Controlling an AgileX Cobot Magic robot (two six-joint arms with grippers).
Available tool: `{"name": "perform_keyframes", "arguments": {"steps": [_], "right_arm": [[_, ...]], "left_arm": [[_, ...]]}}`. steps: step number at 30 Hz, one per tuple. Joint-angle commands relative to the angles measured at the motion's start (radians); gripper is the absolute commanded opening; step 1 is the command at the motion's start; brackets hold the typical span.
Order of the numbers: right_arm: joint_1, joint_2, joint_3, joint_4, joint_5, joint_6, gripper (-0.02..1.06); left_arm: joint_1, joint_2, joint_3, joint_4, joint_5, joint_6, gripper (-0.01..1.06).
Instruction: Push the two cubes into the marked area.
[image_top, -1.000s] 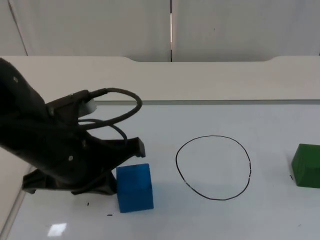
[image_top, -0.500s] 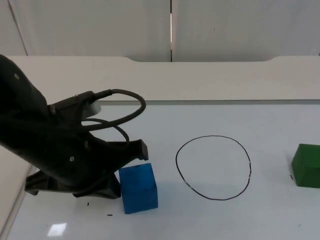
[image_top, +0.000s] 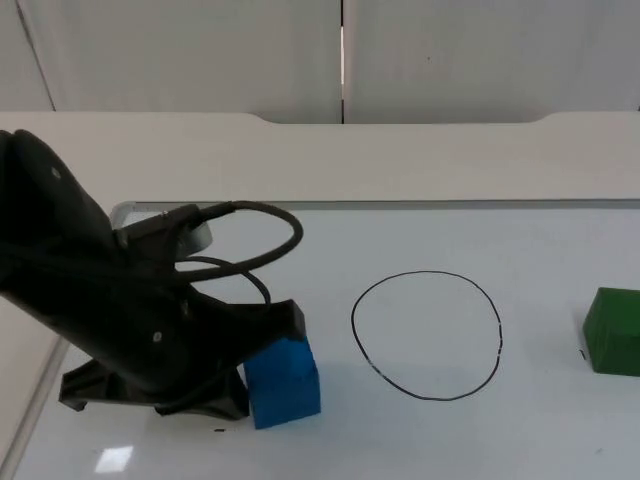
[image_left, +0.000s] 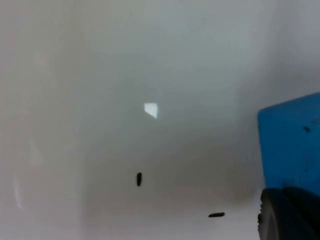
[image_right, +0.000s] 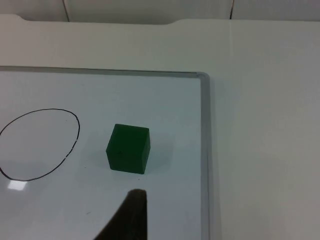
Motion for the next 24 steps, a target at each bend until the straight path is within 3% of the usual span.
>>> {"name": "perform_keyframes", "arguments": {"steps": [1, 13, 24], "right_arm": [[-0.006, -0.004, 0.007, 0.006, -0.003, -0.008, 1.05], [-0.006, -0.004, 0.007, 0.006, -0.003, -0.008, 1.05], [-0.006, -0.004, 0.007, 0.006, -0.003, -0.008, 1.05]], "left_arm": [[-0.022, -0.001, -0.004, -0.018, -0.008, 0.0, 0.0], [-0.041, -0.001, -0.007, -0.027, -0.094, 0.0, 0.0], [-0.041, 0.037, -0.036, -0.03, -0.062, 0.0, 0.0]]}}
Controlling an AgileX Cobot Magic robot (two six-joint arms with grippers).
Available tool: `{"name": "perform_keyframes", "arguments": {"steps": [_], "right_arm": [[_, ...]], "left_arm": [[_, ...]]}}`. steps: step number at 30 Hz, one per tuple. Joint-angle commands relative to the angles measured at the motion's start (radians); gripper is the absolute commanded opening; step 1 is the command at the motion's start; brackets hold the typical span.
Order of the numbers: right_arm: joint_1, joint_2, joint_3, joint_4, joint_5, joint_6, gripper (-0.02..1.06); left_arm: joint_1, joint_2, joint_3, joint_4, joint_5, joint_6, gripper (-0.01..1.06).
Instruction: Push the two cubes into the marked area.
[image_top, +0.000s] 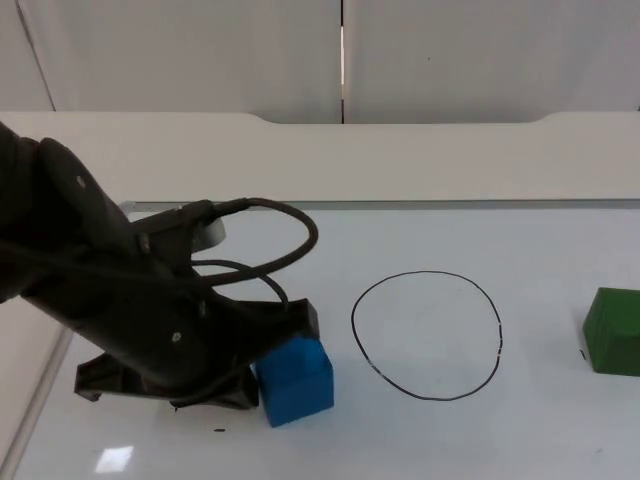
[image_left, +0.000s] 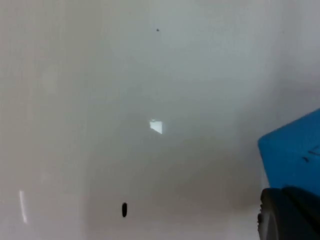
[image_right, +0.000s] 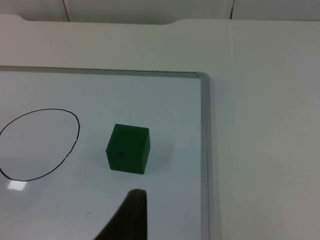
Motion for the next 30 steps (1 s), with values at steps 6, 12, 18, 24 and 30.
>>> {"name": "perform_keyframes", "arguments": {"steps": [6, 12, 18, 24, 30], "right_arm": [[-0.006, -0.004, 0.007, 0.006, -0.003, -0.008, 1.05], [-0.006, -0.004, 0.007, 0.006, -0.003, -0.008, 1.05], [-0.006, -0.004, 0.007, 0.006, -0.003, -0.008, 1.05], [-0.006, -0.004, 0.007, 0.006, -0.003, -0.008, 1.05], [-0.006, -0.004, 0.007, 0.006, -0.003, -0.008, 1.05]], "left_arm": [[-0.008, 0.016, -0.039, -0.018, 0.009, 0.004, 0.0], [-0.026, 0.016, -0.041, -0.019, 0.01, 0.007, 0.0], [-0.071, 0.016, -0.041, -0.019, -0.001, 0.007, 0.0], [-0.072, 0.017, -0.048, -0.034, -0.007, 0.007, 0.0], [-0.072, 0.017, -0.048, -0.035, 0.004, 0.007, 0.0]]}}
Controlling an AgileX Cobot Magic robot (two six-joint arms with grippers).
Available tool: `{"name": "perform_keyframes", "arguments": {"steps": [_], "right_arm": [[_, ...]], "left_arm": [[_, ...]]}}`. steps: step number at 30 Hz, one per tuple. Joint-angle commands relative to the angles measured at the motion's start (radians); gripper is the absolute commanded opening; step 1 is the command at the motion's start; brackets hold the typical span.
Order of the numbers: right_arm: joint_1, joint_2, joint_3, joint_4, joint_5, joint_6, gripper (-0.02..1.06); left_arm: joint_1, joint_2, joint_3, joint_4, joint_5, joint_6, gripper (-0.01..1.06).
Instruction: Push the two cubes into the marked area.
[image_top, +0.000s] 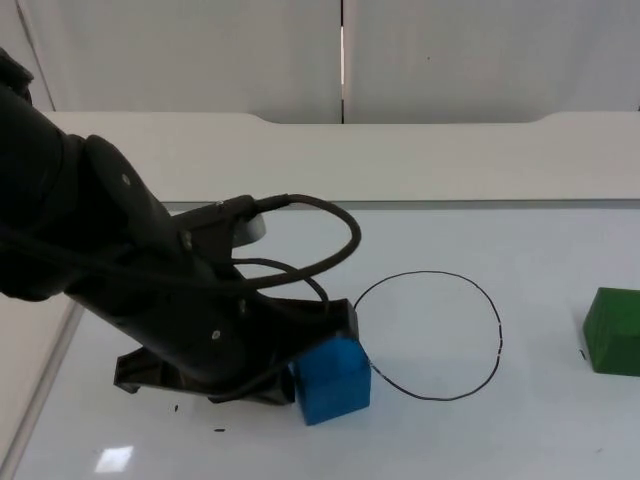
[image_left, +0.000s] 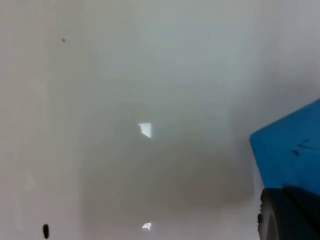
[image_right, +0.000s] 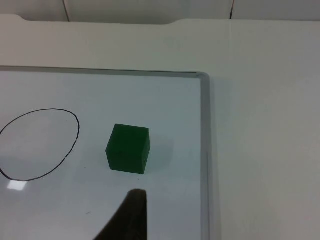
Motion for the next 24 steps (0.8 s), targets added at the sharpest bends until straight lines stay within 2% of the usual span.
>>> {"name": "perform_keyframes", "arguments": {"steps": [1, 24], "right_arm": [[-0.006, -0.004, 0.007, 0.006, -0.003, -0.008, 1.05], [-0.006, -0.004, 0.007, 0.006, -0.003, -0.008, 1.05]], "left_arm": [[-0.005, -0.001, -0.002, -0.02, 0.012, 0.002, 0.0], [-0.005, 0.0, -0.026, -0.108, 0.1, 0.027, 0.0]]}}
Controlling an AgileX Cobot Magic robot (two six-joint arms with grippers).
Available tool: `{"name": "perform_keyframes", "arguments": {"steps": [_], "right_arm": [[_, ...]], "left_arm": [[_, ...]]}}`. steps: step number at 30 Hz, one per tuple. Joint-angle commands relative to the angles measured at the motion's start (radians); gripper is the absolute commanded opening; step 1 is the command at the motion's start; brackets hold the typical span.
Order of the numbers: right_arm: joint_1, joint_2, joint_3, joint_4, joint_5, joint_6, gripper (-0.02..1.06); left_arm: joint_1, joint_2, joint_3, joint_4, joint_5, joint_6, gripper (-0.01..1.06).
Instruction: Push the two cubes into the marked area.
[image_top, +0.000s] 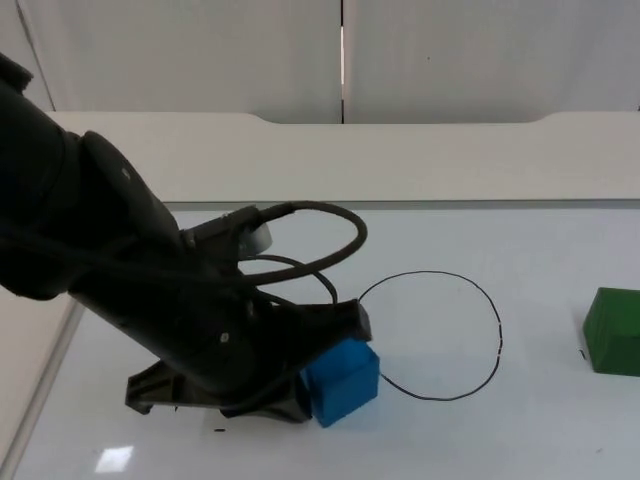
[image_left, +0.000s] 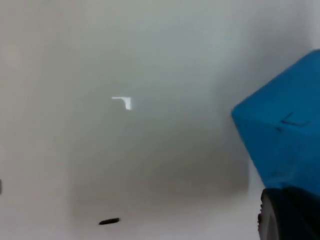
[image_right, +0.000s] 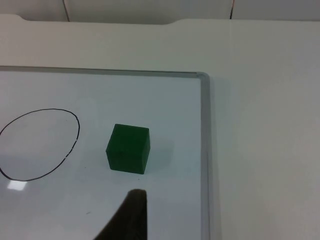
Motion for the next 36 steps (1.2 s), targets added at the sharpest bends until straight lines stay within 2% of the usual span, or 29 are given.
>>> {"name": "perform_keyframes", "arguments": {"steps": [1, 3, 8, 21, 26, 36], "right_arm": [[-0.006, -0.004, 0.007, 0.006, -0.003, -0.008, 1.05], [-0.006, -0.004, 0.007, 0.006, -0.003, -0.008, 1.05], [-0.006, -0.004, 0.007, 0.006, -0.003, -0.008, 1.05], [-0.006, -0.004, 0.007, 0.006, -0.003, -0.008, 1.05], [-0.006, -0.004, 0.007, 0.006, -0.003, -0.008, 1.05], [-0.006, -0.004, 0.007, 0.006, -0.003, -0.008, 1.05]], "left_arm": [[-0.005, 0.0, -0.017, -0.021, 0.008, 0.009, 0.0], [-0.005, 0.003, -0.048, -0.048, 0.012, 0.053, 0.0], [-0.005, 0.003, -0.074, -0.048, 0.019, 0.076, 0.0], [-0.005, 0.005, -0.074, -0.028, 0.012, 0.108, 0.0], [-0.005, 0.055, -0.074, -0.077, 0.015, 0.108, 0.0], [-0.005, 0.075, -0.147, -0.085, 0.029, 0.153, 0.0]]}}
